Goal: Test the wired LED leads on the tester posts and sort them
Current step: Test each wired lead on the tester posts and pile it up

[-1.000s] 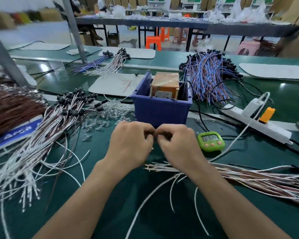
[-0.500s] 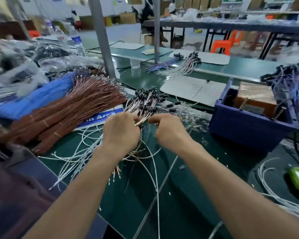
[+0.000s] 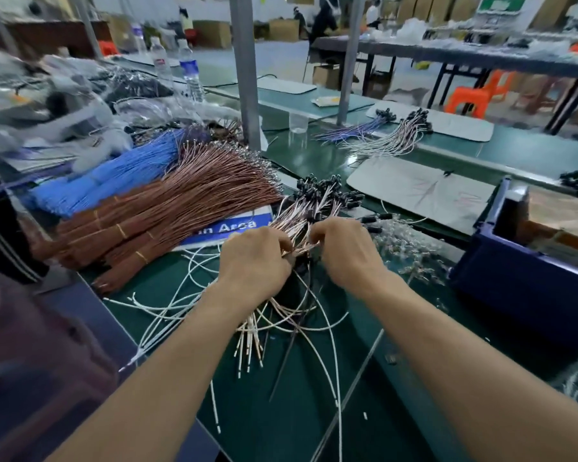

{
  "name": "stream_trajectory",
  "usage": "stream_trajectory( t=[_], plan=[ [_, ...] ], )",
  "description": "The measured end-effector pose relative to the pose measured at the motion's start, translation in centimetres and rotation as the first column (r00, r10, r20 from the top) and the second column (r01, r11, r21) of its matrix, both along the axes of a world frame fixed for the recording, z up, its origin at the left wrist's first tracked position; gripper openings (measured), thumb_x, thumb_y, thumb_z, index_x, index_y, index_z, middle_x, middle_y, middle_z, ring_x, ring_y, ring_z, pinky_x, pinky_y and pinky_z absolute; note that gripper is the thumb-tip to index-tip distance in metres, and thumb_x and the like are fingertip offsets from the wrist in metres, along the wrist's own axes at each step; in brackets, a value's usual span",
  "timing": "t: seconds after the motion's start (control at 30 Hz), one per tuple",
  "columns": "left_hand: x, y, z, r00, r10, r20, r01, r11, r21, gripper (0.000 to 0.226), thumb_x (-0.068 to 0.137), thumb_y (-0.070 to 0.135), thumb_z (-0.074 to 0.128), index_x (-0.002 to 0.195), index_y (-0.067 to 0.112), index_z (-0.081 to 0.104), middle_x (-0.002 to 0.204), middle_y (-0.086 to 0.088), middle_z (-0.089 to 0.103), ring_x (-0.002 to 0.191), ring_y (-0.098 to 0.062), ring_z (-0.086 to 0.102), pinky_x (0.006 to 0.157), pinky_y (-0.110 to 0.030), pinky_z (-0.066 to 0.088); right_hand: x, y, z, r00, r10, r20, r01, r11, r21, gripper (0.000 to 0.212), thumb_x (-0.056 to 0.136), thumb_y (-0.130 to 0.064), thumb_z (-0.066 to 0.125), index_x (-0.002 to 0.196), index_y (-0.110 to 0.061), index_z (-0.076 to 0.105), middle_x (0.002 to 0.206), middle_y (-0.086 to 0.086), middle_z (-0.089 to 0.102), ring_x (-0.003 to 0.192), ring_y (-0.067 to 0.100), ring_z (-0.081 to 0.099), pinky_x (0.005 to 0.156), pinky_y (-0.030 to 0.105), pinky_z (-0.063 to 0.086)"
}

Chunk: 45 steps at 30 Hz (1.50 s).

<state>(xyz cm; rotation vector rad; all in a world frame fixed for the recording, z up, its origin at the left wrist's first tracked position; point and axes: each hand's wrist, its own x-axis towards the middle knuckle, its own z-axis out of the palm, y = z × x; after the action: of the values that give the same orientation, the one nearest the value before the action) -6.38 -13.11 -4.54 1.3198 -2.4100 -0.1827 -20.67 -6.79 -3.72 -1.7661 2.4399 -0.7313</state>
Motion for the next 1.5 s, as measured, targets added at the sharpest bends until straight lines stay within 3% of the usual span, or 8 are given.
stream_trajectory(
  t=[0.3,0.47,0.63,0.73,1.03,1.13,1.33,1.5],
  plan=[
    [2.0,0.8,4.7,0.919,-0.054,-0.39,0.175,0.943,0.282,0.006,0.086,0.042,0.077,0.081,0.042,0.077,0.072,0.032,0.069,0.079,0.02,0.059,0.056,-0.002,0.041,-1.8,6.1,6.2,0.998,0.018,-0.059,-0.039,0.927,-0.373,0.019,0.099,-0.009,0.063,0.108,-0.014,0.079,0.093,0.001,0.072,0.08,0.021,0.064,0.085,0.044,0.054],
    [1.4,3.6,6.3,0.802,-0.197,-0.564,0.485,0.766,0.422,0.014,0.094,0.039,0.07,0.102,0.032,0.079,0.091,0.02,0.077,0.084,0.005,0.07,0.077,-0.021,0.051,-3.2,12.0,7.2,0.994,-0.11,-0.001,0.103,0.928,-0.358,0.021,0.101,-0.015,0.06,0.106,-0.024,0.077,0.082,-0.006,0.074,0.068,0.014,0.064,0.068,0.038,0.056],
    [-0.3,5.5,3.0,0.922,-0.37,-0.115,0.387,0.861,0.329,0.085,0.076,0.045,0.084,0.15,0.043,0.042,0.134,0.018,0.062,0.113,-0.007,0.062,0.102,-0.033,0.05,-4.7,17.3,6.0,0.953,-0.183,0.243,0.276,0.855,-0.439,0.021,0.098,-0.015,0.064,0.092,-0.029,0.077,0.074,-0.023,0.068,0.067,0.003,0.06,0.052,0.02,0.042],
    [-0.3,5.0,-0.1,0.948,-0.304,0.089,0.286,0.942,0.175,0.079,0.087,0.032,0.076,0.153,0.042,0.034,0.148,0.012,0.054,0.113,-0.012,0.062,0.093,-0.034,0.054,-5.5,19.5,5.0,0.9,-0.17,0.401,0.369,0.785,-0.497,0.022,0.096,-0.015,0.066,0.086,-0.031,0.078,0.069,-0.021,0.068,0.056,0.003,0.055,0.048,0.017,0.039],
    [0.2,5.9,1.0,0.958,-0.19,-0.217,0.203,0.978,0.042,0.041,0.083,0.021,0.082,0.119,0.039,0.072,0.111,0.016,0.075,0.07,0.002,0.058,0.081,-0.029,0.055,-6.7,26.7,0.5,0.704,-0.107,0.702,0.555,0.7,-0.45,0.027,0.097,-0.006,0.064,0.087,-0.026,0.079,0.056,-0.002,0.055,0.053,0.015,0.044,0.045,0.029,0.032],
    [-3.0,11.0,1.8,0.86,-0.259,-0.44,0.443,0.807,0.391,0.033,0.08,0.022,0.085,0.106,0.04,0.075,0.089,0.022,0.076,0.084,0.001,0.07,0.09,-0.031,0.058,-7.0,28.8,-0.2,0.66,-0.103,0.744,0.605,0.661,-0.444,0.026,0.096,-0.004,0.064,0.087,-0.023,0.08,0.058,0.001,0.057,0.053,0.013,0.045,0.046,0.022,0.036],
    [-6.5,17.3,2.4,0.553,-0.408,-0.727,0.784,-0.043,0.62,0.053,0.076,0.015,0.087,0.122,0.037,0.072,0.097,-0.001,0.076,0.088,-0.011,0.071,0.08,-0.02,0.054,-8.1,31.9,-1.0,0.692,-0.222,0.687,0.571,0.75,-0.334,0.028,0.096,-0.004,0.063,0.088,-0.025,0.079,0.053,-0.001,0.052,0.05,0.012,0.041,0.043,0.025,0.032],
    [-9.4,19.4,1.2,0.587,-0.206,-0.783,0.809,0.106,0.578,0.015,0.075,0.023,0.084,0.09,0.024,0.083,0.083,-0.004,0.078,0.071,-0.012,0.07,0.067,-0.021,0.053,-8.3,32.2,-0.9,0.771,-0.434,0.466,0.578,0.784,-0.226,0.03,0.091,-0.017,0.066,0.086,-0.045,0.074,0.052,-0.005,0.062,0.045,0.011,0.046,0.047,0.027,0.038]
  ],
)
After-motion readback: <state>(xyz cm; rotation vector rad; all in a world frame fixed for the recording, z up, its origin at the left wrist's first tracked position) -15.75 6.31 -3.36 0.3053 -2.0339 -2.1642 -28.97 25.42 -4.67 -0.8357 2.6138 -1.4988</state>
